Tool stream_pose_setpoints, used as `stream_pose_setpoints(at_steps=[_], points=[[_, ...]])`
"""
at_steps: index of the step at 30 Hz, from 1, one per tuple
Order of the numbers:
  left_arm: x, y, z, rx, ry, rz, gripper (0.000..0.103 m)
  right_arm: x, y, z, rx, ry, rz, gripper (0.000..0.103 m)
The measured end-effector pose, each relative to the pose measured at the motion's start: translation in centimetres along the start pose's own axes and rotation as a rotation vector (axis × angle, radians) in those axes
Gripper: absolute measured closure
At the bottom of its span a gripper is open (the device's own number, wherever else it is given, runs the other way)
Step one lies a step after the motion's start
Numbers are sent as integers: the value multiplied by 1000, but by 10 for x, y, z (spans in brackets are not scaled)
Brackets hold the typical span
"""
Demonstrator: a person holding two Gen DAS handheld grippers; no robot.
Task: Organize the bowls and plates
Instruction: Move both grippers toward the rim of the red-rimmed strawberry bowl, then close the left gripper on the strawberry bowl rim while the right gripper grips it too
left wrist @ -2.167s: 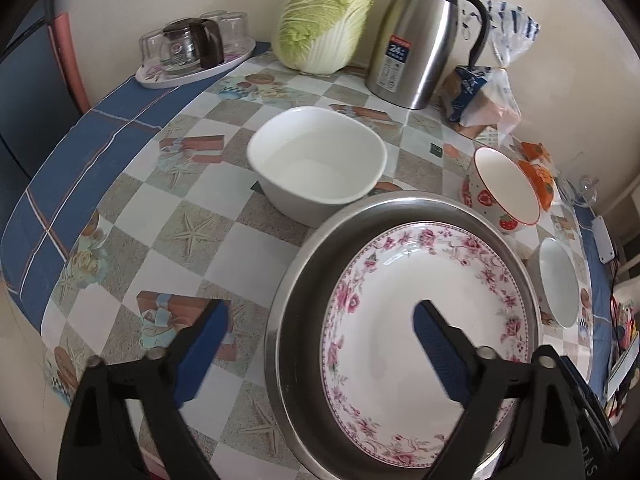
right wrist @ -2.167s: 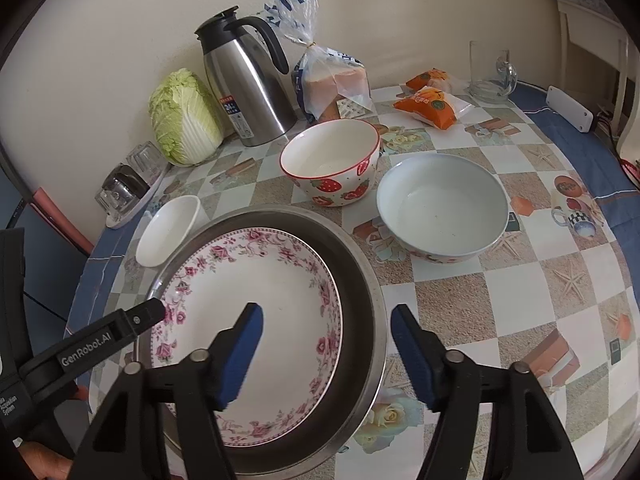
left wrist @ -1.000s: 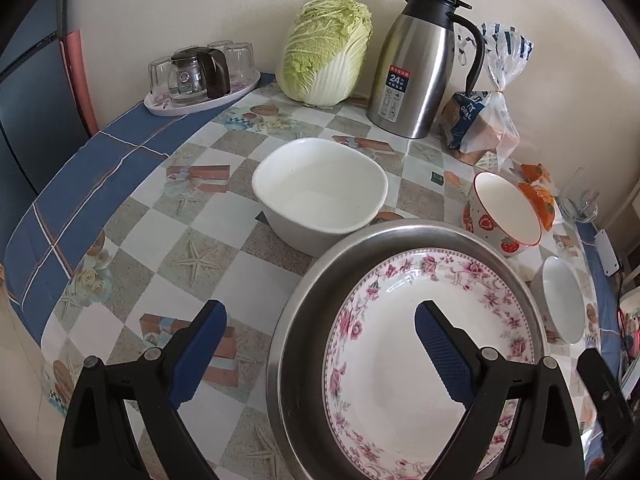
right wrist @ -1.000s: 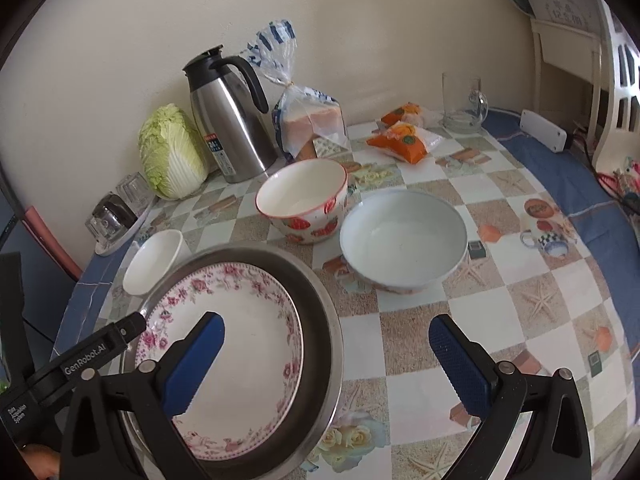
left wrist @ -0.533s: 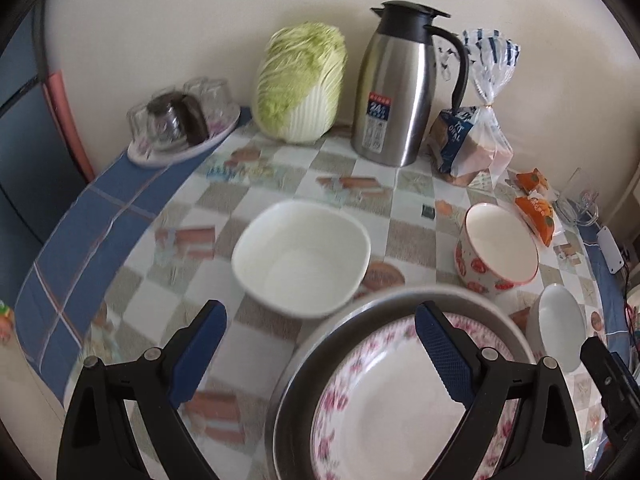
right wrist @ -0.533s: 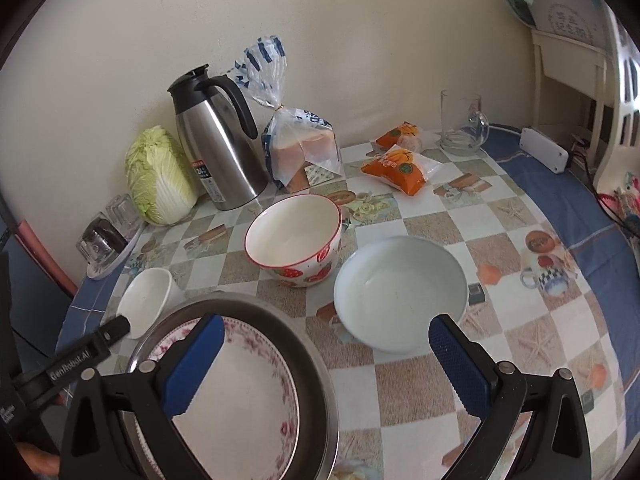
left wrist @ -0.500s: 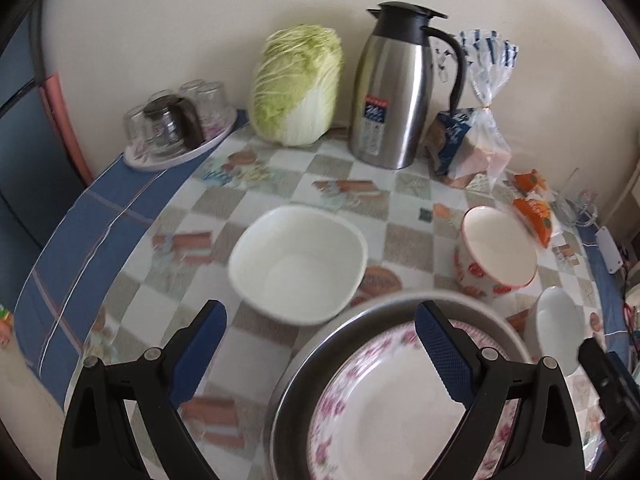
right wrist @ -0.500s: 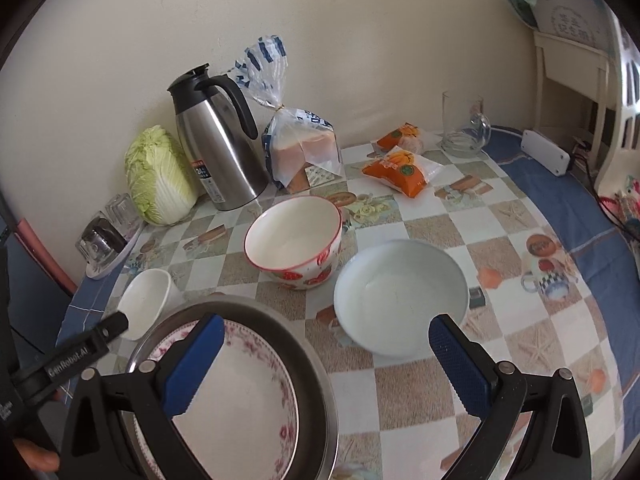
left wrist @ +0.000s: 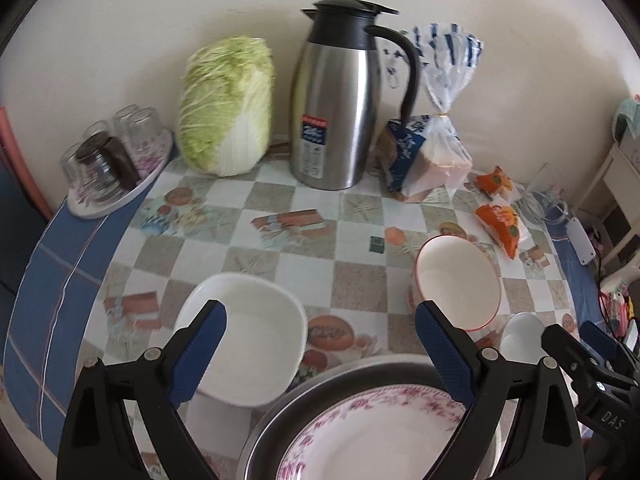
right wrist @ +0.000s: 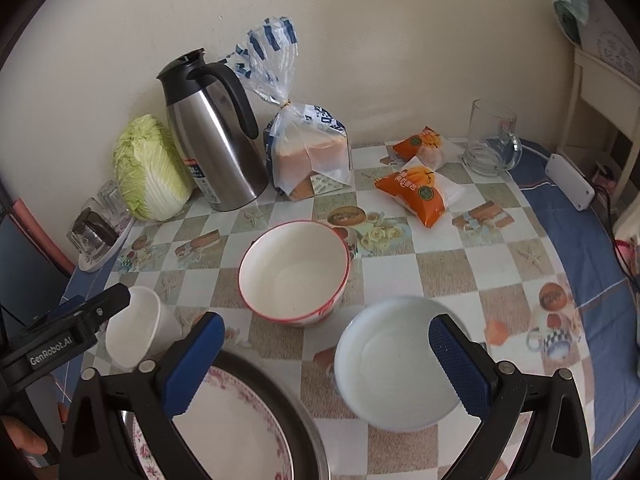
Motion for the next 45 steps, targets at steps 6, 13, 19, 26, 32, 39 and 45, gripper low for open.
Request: stream_pose_setpoints(at_steps=[6,13,19,26,32,39,45], points=[[18,10,-9,-21,43,34,7,20,7,-5,-16,-8,25,0],[34,26,-15,-108,28,87,7,46,12,-10,-24,14,34,0],[45,40,-21,-157,35,123,7,57,25,-14,-43,6,60,0],[54,55,-23,-124,52,127,7,57,45,-17,-50,-16,111,0],[66,59,-35,-39,162,70,7,57,61,-21,-37,2,99,0],[74,68,-49,-61,158,65,7,56,80,-14,-41,-40,121,0],[62,87,-58,-60,144,147,8,48,95,-19,-72,-27,174,0]])
Point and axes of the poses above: each gripper's, at about its wrist camera, not at the fingertips, and y roughly the way its jaws point, z to its left, x to its top, the point moved 6 cm from there along y, roughly the way its jaws point, and after that the axes turned 4 degrees about y, right-handed, at the moved point
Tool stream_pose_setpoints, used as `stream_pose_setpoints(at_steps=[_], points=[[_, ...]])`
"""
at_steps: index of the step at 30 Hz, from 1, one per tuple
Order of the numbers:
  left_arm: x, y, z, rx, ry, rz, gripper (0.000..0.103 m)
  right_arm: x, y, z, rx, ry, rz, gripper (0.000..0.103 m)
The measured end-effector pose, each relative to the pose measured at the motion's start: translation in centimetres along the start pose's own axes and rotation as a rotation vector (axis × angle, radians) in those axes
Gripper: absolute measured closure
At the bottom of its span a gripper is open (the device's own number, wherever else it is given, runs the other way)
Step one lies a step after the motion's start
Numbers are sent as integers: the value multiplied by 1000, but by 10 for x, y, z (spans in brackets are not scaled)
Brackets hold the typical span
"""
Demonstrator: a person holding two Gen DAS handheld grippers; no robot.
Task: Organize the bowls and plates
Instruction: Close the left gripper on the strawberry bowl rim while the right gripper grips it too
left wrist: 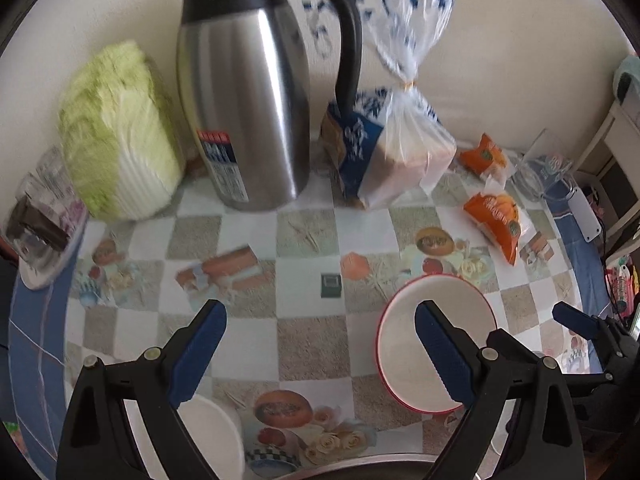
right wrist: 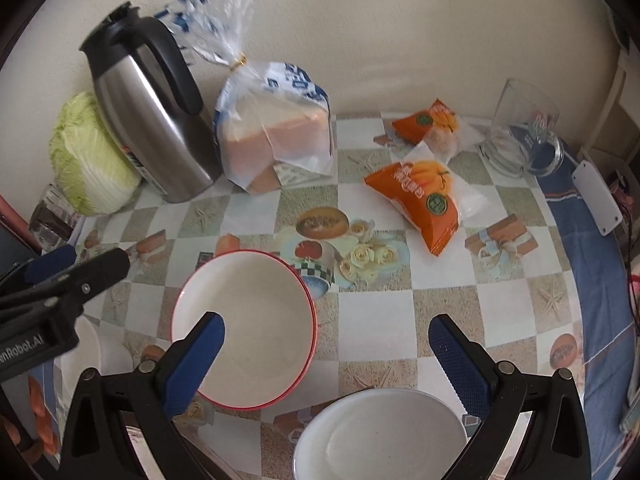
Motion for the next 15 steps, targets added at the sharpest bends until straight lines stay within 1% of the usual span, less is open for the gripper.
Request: stream_pose_setpoints(at_steps=[2,3,4,5,6,7,9,10,11,12,13,14,15], points=[[-4,8,-3,2,-5,25,8,-2,5,-1,6,5,15,0],[-5,11,-5,2,-1,34,10,-3,7,-2,2,4,21,4],[-7,14,-7,1,2,43,20,-4,9,-2,2,0,26,8],[-9,19,-9,3,2,57,27,-5,11,-1,1,-1,32,19],[-11,22,-11,-1,3,66,42,-6,13,-2,-1,1,40,28],[-13,26,-13,-6,5,78,49,-7,16,-2,-1,3,50,33],[-17,34,-17,-17,2,94,51,-10,21,-2,7,7,67,50],[-19,38,-19,-30,-1,101,56,-11,23,-1,11,5,75,54],[-21,41,-21,-41,-4,108,60,-12,26,0,12,2,85,60],[-24,45,-24,-54,-7,118,66,-13,28,0,12,2,92,67],[-26,48,-26,-59,-8,126,71,-14,31,1,19,1,99,72],[-28,52,-29,-69,-7,133,74,-14,33,2,24,1,105,80],[-29,54,-31,-79,-7,138,79,-15,35,3,26,3,110,87]])
Point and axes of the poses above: each gripper's, at about its wrist camera, not at the fingertips, and y roughly the way its jaws point, z to its left, x to its top, the point moved 6 cm from there along y, roughly the way its jaws point, and after that the axes turned 4 degrees about y, right-handed, at the moved point
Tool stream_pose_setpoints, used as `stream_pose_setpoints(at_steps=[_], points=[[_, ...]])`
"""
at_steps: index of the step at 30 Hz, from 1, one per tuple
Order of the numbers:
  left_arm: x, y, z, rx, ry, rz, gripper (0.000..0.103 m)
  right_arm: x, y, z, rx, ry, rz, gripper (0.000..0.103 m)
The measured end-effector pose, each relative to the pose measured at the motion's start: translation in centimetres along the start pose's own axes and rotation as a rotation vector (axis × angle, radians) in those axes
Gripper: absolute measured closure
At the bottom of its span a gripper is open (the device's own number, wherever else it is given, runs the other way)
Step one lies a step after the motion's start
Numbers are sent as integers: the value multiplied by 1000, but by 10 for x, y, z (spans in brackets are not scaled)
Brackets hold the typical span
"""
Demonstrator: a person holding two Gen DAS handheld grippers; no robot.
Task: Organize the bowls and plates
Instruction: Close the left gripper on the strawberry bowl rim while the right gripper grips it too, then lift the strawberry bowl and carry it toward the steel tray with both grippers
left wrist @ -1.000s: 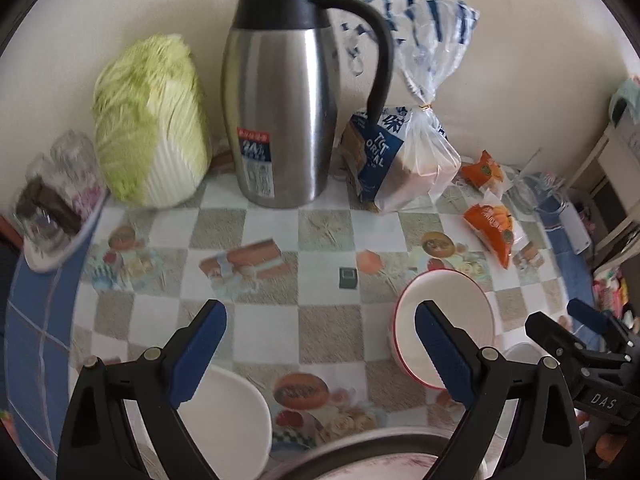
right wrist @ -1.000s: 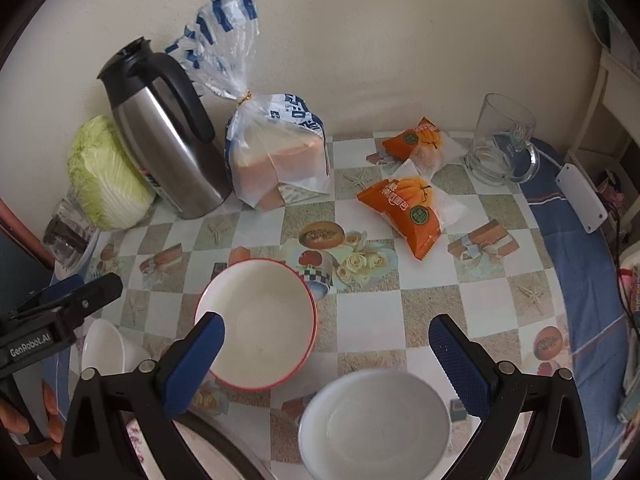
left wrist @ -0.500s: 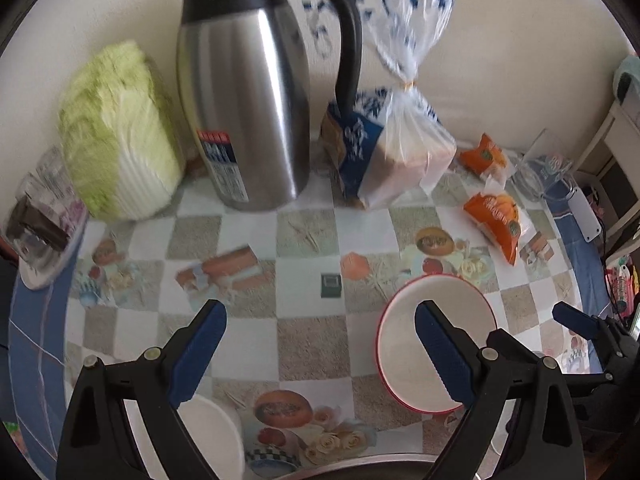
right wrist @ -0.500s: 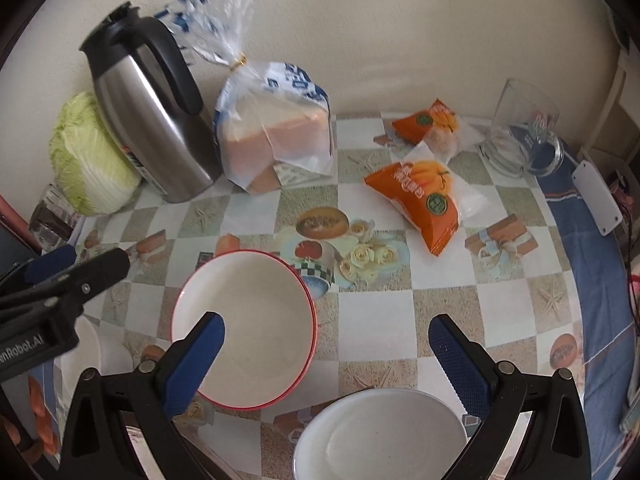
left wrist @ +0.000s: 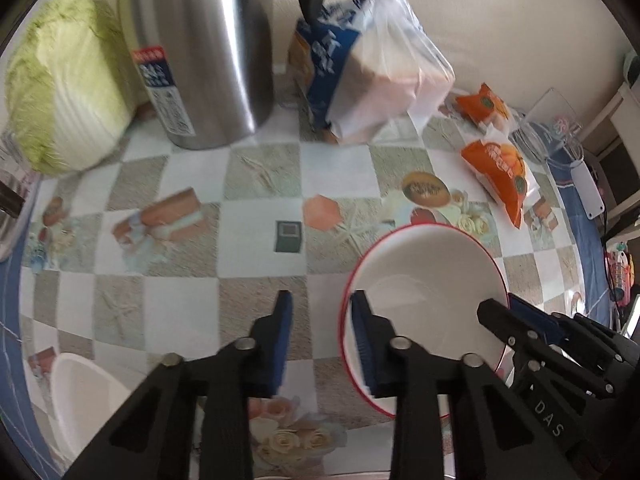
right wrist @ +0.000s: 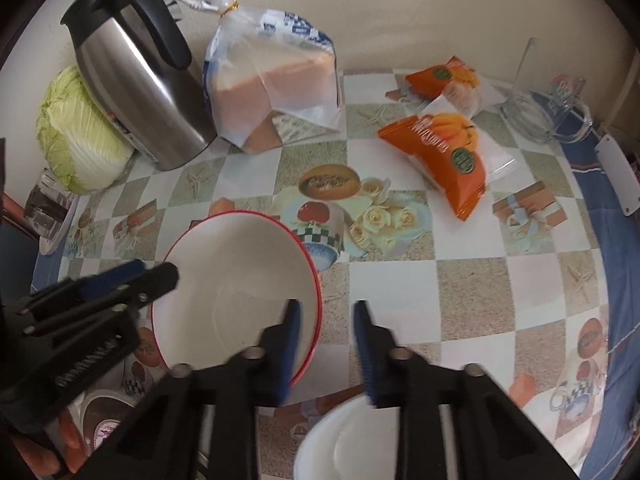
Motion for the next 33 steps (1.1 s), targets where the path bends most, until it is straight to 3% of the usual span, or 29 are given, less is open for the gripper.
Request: stream_pose_setpoints(at_steps=[4,20,33], points=[[-2,8,-7,-10,14,23,94,0,4,3,19,0,11,96],[-5,30,-11,-19,-3,56,95,2,25,5,-11,12,22,96],[-3,7,-7,-31,-21,21,95,2,12,7,-12,37,12,96]])
Point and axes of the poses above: each gripper's, at about its wrist camera, not at the fingertips, and y roughly the way its jaws point, z to its left, x to its top, the point moved 6 cm from there along y, roughly the way its jaws point, and after that the axes turned 4 degrees about y, right-handed, at the moved point
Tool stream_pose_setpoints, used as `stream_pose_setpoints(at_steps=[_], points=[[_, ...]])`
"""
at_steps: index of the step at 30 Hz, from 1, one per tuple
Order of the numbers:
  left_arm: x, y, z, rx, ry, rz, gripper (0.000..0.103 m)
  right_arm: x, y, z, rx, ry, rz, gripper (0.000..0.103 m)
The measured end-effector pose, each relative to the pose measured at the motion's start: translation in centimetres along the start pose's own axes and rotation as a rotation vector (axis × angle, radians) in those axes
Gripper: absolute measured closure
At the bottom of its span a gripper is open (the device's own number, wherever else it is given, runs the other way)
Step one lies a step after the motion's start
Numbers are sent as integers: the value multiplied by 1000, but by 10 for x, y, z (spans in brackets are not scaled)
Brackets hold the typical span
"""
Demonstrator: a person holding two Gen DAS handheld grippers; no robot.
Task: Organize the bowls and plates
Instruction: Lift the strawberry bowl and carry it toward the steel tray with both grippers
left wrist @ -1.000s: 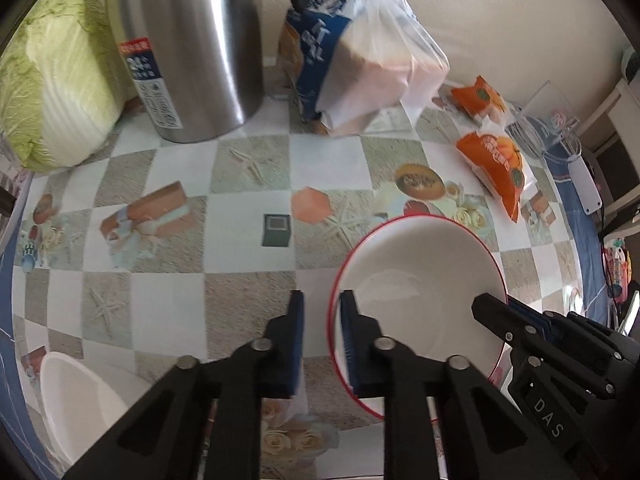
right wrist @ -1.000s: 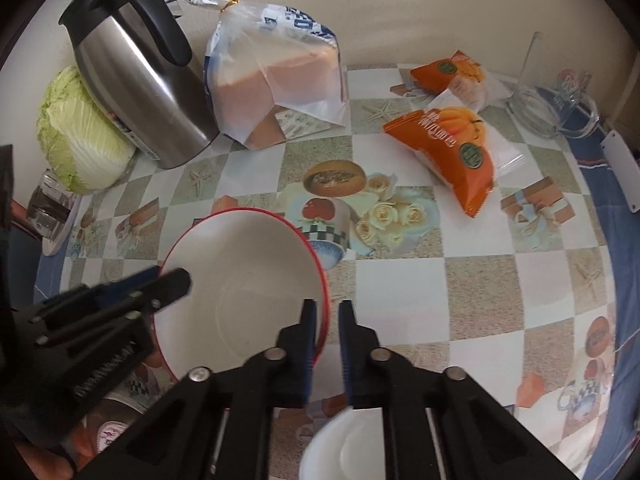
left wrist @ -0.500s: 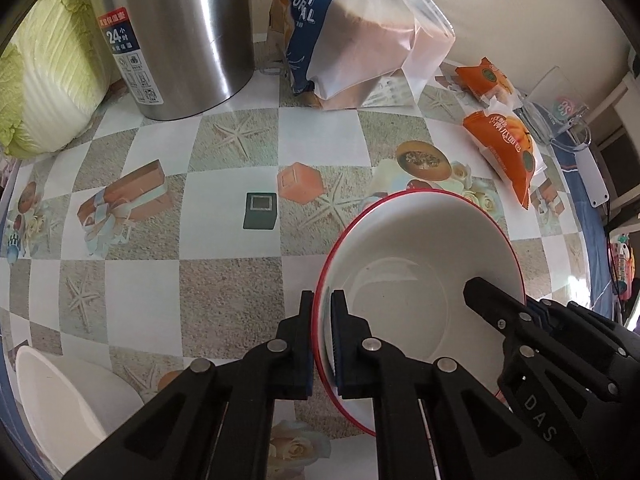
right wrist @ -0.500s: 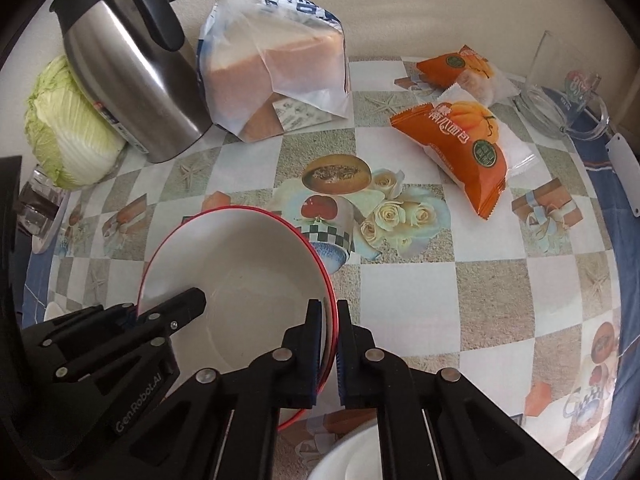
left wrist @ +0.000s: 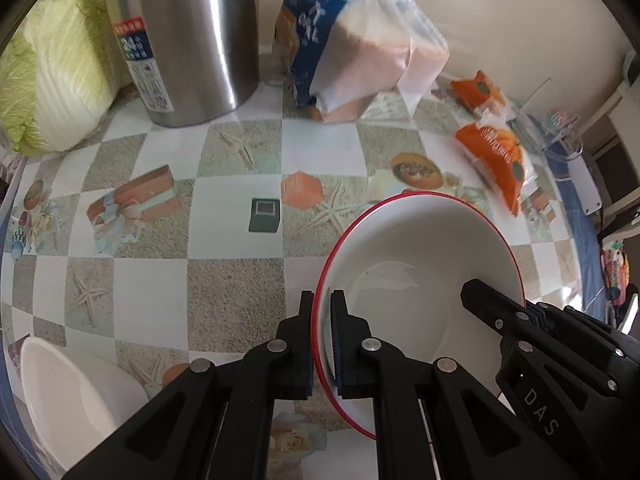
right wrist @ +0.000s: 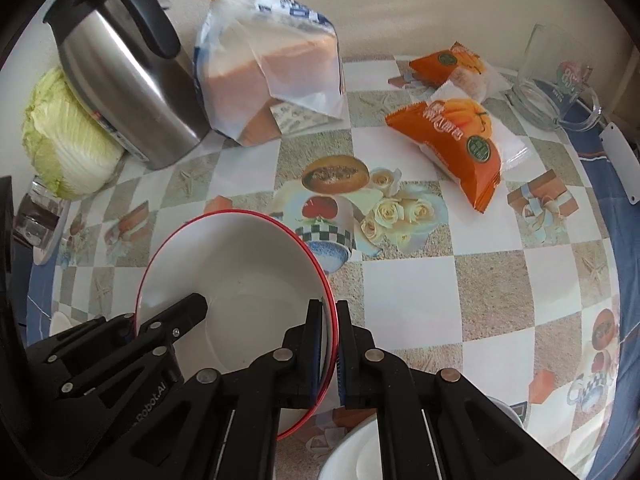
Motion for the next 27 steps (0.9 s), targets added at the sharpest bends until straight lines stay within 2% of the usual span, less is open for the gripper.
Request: stream_pose_setpoints(at_steps=[6,19,27], points=[[-2,-29,5,30,-24,-23,95,0,-24,12,-3,-34,-29,96],[-31,-79,14,29,-87,-106,95,-29,-68,31,40,-53,-51,96],[-71,-97,18,0,-150,-142,95,-57,-86,37,59,-51,-72,96]])
Point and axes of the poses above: each gripper's, at about its wrist camera, not at the fingertips, and y roughly the way its jaws point, z to its left, x to its top, the point moved 6 cm from there along y, roughly the way its jaws point, and after that the axes turned 4 degrees about y, right-handed, at the moved point
